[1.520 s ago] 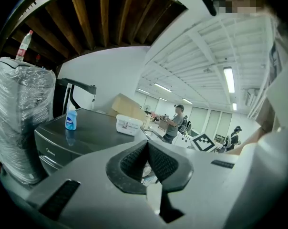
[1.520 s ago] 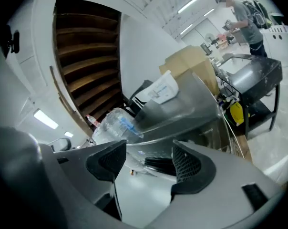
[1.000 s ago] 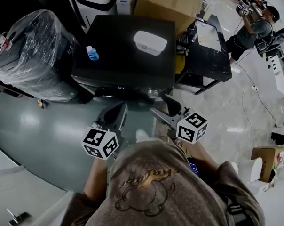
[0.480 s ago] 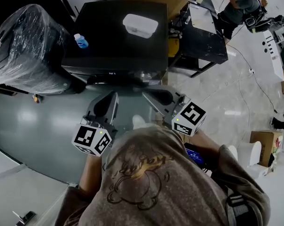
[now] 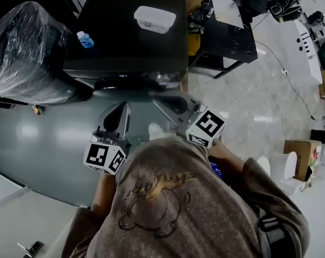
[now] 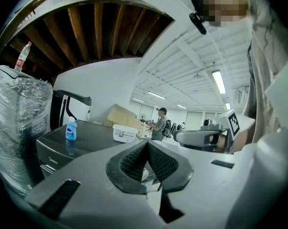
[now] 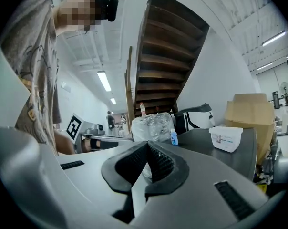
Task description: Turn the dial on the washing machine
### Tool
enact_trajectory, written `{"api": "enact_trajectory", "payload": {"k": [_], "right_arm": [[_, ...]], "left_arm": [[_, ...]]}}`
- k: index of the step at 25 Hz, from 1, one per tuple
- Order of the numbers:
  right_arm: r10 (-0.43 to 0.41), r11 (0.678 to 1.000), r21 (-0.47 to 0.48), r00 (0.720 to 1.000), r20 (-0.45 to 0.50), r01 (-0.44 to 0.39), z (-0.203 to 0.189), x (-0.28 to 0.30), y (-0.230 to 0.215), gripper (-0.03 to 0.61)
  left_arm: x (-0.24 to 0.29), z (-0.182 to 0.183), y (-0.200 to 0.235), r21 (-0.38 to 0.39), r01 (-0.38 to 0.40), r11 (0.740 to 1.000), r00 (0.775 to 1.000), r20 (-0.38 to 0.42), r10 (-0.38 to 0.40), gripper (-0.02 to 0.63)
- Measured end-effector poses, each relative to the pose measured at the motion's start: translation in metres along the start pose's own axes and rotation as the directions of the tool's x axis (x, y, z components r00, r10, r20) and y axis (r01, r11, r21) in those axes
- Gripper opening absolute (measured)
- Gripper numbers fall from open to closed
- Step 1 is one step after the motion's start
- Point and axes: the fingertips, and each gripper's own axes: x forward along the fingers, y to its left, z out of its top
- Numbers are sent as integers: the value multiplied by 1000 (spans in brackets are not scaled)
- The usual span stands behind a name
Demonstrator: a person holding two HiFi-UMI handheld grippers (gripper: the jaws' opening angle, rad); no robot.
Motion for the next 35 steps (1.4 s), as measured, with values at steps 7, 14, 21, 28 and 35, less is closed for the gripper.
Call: {"api": "enact_trajectory", "payload": {"k": [7, 14, 21, 28, 35], "right_arm": [[-30, 999, 23, 1000, 7, 30, -8, 2, -7, 0], [-71, 997, 28, 997, 15, 70, -12, 7, -8, 0], [-102, 994, 34, 995, 15, 102, -15, 5, -14, 0], [-142, 989, 46, 990, 10, 141, -18, 1, -17, 0], [-149, 987, 55, 989, 3, 149, -19, -2, -13, 0]], "left_arm": [[-1, -7, 11, 0, -39, 999, 999, 0, 39, 0], [-2, -3, 18, -3, -55, 999, 999, 0, 55, 0], [-1, -2, 19, -7, -61, 998, 998, -1, 61, 0], [-3, -1, 16, -24, -80, 996, 997, 11, 81, 0], [-11, -4, 15, -45, -101, 994, 995, 13, 102, 0]]}}
